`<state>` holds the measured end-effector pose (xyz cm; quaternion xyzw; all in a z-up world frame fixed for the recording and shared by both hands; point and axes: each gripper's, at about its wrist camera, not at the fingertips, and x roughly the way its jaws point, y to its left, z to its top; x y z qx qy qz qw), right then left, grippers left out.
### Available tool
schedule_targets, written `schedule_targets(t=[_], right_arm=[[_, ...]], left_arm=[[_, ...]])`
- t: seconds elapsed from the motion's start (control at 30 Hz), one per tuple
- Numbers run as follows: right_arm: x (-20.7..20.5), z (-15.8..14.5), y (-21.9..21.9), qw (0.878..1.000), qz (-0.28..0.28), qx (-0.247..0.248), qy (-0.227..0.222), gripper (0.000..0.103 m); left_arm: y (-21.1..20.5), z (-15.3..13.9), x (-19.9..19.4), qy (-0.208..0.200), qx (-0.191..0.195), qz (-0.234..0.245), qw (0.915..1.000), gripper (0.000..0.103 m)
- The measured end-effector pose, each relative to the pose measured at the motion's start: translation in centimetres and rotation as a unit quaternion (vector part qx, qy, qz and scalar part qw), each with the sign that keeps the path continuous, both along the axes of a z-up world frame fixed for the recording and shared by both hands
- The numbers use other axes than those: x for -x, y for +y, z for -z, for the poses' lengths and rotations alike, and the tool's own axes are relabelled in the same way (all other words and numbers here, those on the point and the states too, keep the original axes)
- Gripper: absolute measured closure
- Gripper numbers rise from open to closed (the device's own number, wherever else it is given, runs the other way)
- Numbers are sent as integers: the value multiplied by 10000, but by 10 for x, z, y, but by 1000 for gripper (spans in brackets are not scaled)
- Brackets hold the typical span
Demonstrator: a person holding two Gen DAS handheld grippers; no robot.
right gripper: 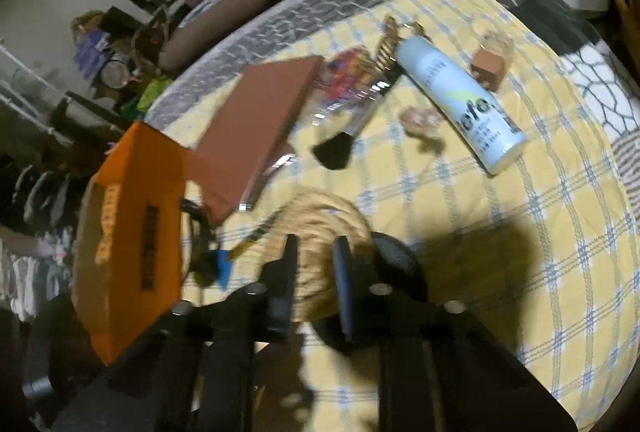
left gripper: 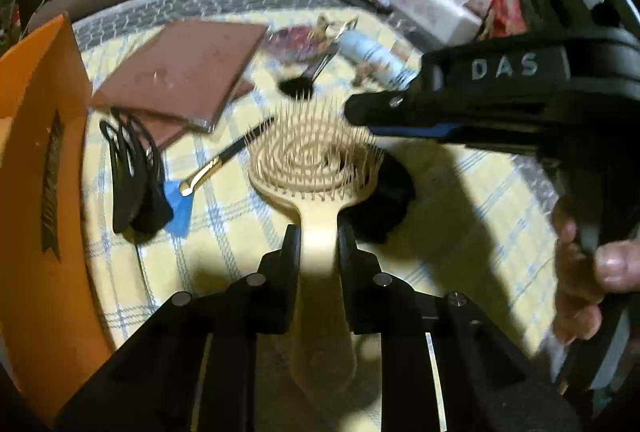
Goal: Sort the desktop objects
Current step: 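Lift the hairbrush with the left gripper while the right gripper grasps its head, then carry the hairbrush over the box with both grippers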
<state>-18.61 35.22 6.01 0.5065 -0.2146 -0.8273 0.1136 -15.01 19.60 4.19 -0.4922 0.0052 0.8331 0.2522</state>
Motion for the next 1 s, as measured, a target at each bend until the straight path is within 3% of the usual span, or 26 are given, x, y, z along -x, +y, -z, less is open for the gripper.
schedule_targets(t=[0.23, 0.27, 0.3, 0.37, 0.4, 0.53, 0.67, 0.83, 1.0], right_arm=[[-3, -7, -10, 9999, 93, 9, -74, 86], [-3, -6, -7, 9997, 211, -7, -150, 82], [-4, -5, -2, 9992, 343, 28, -224, 74], [-8, 0, 13, 9970, 650, 145, -394, 30], [-10, 3, 19, 9957, 747, 242, -501, 27], [-22, 24, 28, 9870, 884, 1040, -845, 29], [-27, 39, 20, 9787, 918, 1565, -964, 46], [-29, 16, 9, 9857, 763, 1385, -584, 57], [-32, -19, -9, 9910, 523, 1219, -175, 58]], left_arm=[[-7, -10, -1, -100, -231, -50, 9997, 86], [-9, -10, -1, -123, -248, -64, 9996, 86], [-11, -10, 0, -161, -282, -92, 9994, 86], [-14, -11, 1, -246, -380, -149, 9989, 86], [-16, -11, 1, -288, -428, -180, 9985, 86], [-22, -14, 1, -416, -637, -232, 9968, 86], [-22, -17, -5, -414, -662, -210, 9967, 86], [-32, -22, -9, -392, -741, -287, 9961, 86], [-45, -49, -14, -162, -900, -349, 9952, 85]])
